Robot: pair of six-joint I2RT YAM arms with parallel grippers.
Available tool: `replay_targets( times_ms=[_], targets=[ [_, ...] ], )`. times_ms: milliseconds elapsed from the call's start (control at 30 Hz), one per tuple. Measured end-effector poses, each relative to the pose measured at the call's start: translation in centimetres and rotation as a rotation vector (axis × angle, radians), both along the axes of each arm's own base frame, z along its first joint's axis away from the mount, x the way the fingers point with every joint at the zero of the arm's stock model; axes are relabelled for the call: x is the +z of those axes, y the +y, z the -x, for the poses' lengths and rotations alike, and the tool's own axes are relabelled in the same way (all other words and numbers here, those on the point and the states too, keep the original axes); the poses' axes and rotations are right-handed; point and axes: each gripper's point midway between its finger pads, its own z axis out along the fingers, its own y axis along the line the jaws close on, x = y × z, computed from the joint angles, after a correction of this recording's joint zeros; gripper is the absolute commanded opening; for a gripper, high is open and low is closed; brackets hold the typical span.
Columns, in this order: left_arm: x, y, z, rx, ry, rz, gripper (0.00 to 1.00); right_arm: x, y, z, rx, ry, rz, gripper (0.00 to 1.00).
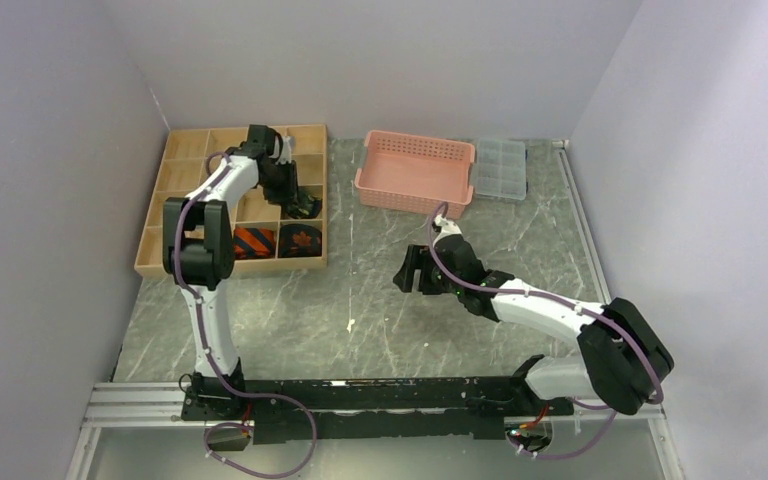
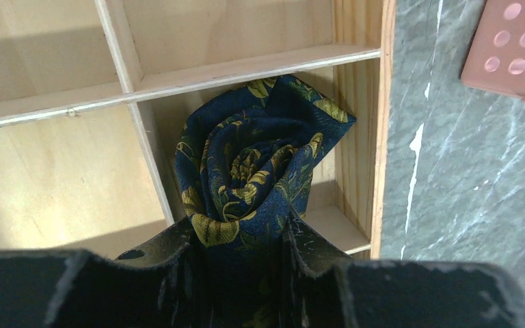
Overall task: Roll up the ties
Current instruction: Place the tie in the storage box.
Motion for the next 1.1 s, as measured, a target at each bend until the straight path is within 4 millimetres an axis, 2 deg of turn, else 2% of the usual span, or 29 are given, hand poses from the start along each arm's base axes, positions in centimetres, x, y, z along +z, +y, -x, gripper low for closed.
replay_targets(
  times_ms=[133, 233, 400, 533, 567, 600, 900, 1000, 1100],
  targets=[
    [0.4, -0.6, -0.2, -0.008, 0.0, -0.087, 0.03, 0.0, -0.3, 0.0, -0.006, -0.002, -0.001, 0.78],
    [0.2, -1.2, -0.2, -0.024, 0.002, -0.155, 0.1, 0.2, -0.3, -0.1, -0.009, -0.007, -0.005, 0.78],
    [0.2, -2.4, -0.4, -0.049, 0.001, -0.236, 0.49, 0.3, -0.3, -0.1, -0.008, -0.008, -0.006, 0.78],
    [0.1, -2.9, -0.3, -0.051, 0.001, -0.264, 0.66, 0.3, -0.3, -0.1, -0.009, -0.009, -0.007, 0.78],
    [0.0, -3.0, -0.3, -0.053, 0.001, -0.268, 0.81, 0.3, -0.3, -0.1, -0.009, -0.009, -0.007, 0.78],
    [0.0, -3.1, -0.2, -0.055, 0.002, -0.269, 0.9, 0.3, -0.4, 0.0, -0.009, -0.009, -0.007, 0.78],
    [-0.4, -2.6, 0.6, -0.045, 0.026, -0.302, 0.93, 0.1, -0.5, 0.1, -0.01, -0.006, -0.005, 0.78],
    [0.3, -2.4, 0.8, -0.041, 0.017, -0.307, 0.93, 0.2, -0.5, 0.0, -0.01, -0.011, -0.009, 0.78],
    [2.0, -2.3, 0.9, -0.03, -0.016, -0.306, 0.93, 0.3, -0.5, 0.0, -0.011, -0.014, -0.012, 0.78]
  ],
)
